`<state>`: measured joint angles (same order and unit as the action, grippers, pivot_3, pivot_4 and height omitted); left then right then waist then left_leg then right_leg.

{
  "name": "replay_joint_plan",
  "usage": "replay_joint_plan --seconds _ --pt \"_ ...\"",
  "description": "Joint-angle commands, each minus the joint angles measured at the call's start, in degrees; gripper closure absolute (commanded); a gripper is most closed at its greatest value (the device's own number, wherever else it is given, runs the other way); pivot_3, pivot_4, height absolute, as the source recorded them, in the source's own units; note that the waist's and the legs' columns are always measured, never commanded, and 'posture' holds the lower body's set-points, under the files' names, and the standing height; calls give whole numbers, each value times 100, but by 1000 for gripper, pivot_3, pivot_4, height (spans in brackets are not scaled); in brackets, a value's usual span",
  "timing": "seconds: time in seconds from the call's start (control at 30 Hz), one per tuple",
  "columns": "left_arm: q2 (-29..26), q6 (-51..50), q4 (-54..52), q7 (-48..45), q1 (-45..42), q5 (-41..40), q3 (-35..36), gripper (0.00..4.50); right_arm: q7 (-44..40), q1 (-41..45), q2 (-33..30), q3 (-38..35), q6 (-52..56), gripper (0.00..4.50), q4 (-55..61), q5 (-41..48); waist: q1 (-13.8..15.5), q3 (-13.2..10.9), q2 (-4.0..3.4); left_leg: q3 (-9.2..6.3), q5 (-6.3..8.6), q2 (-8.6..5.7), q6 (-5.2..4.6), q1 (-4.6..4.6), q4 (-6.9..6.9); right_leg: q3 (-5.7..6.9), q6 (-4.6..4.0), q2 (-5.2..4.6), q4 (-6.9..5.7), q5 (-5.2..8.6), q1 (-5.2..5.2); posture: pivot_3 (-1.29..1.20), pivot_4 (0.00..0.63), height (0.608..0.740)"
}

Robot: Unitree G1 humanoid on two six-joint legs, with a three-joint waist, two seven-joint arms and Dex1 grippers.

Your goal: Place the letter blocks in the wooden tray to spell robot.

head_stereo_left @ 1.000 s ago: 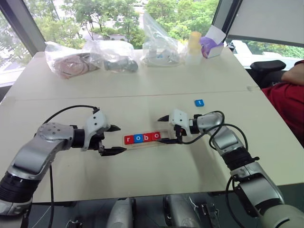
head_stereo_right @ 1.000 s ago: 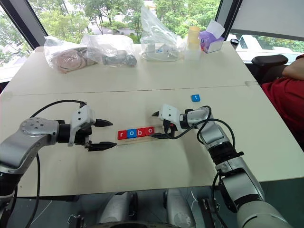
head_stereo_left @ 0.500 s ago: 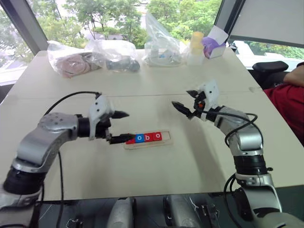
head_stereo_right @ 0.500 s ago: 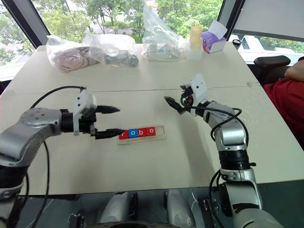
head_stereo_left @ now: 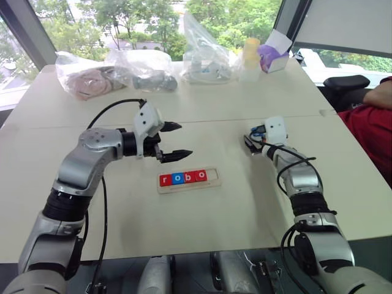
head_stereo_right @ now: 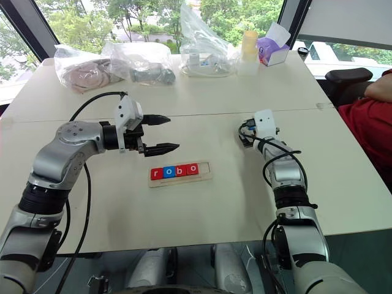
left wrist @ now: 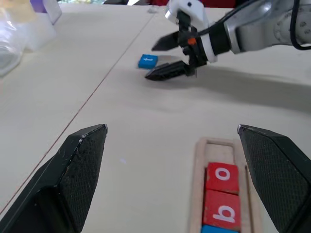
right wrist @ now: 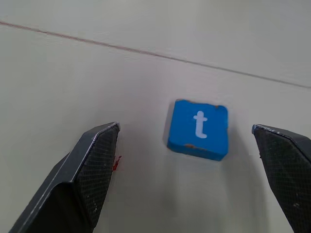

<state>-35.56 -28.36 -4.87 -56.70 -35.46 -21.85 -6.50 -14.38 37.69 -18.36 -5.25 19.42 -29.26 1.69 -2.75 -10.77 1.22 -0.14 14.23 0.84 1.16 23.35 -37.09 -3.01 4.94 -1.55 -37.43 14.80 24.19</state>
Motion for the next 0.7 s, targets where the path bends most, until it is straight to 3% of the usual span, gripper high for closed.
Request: replay_joint_plan --seconds 0.03,0.1,0.17,0.27,0.33,0.37,0.53,0.63,0.7 --pt "25 156 -9 12 -44 98 24 0 133 295 147 -35 -166 34 -353 44 -4 0 0 0 0 0 0 0 0 0 0 0 -1 0 0 0 150 740" --pt "53 169 13 44 -21 139 26 0 322 418 179 -45 -252 34 -662 -34 -3 0 0 -2 0 1 0 -1 0 0 0 1 -3 0 1 0 150 740" --pt "62 182 5 53 26 184 32 0 428 495 197 -66 -331 578 -864 -57 3 0 0 -1 0 1 0 -1 -2 0 0 0 -4 -1 0 0 150 740" --pt "58 166 -78 77 135 216 41 0 626 557 192 -92 -299 1892 -1032 -98 12 1 -1 -2 0 2 0 -1 -3 0 0 0 -4 -1 0 0 150 740" --pt "56 157 -131 94 193 231 49 0 616 563 185 -103 -283 3103 -1098 -61 31 1 0 -5 -1 4 1 1 -3 0 3 -4 -4 -2 -1 0 150 740" --pt "58 156 -155 107 220 238 55 0 599 536 180 -84 -315 3315 -1087 -63 36 2 2 -5 -1 4 1 1 -4 1 6 -5 -4 -4 -2 0 150 740" --pt "25 64 -418 64 364 235 -8 0 648 129 132 -106 -107 3315 -180 -38 46 2 2 -6 -1 1 1 4 -6 0 12 -12 -2 -8 -5 0 150 740" --pt "-69 14 -633 -4 473 246 -59 0 807 -378 170 -208 624 3315 1268 43 46 2 1 -14 0 1 1 9 -2 1 12 -12 -3 -7 0 0 150 740" --pt "-180 -7 -842 -66 606 264 -127 0 1116 -985 432 -339 1606 3315 2902 140 42 2 -2 -14 0 2 1 13 0 1 12 -12 -4 -7 9 0 150 740"
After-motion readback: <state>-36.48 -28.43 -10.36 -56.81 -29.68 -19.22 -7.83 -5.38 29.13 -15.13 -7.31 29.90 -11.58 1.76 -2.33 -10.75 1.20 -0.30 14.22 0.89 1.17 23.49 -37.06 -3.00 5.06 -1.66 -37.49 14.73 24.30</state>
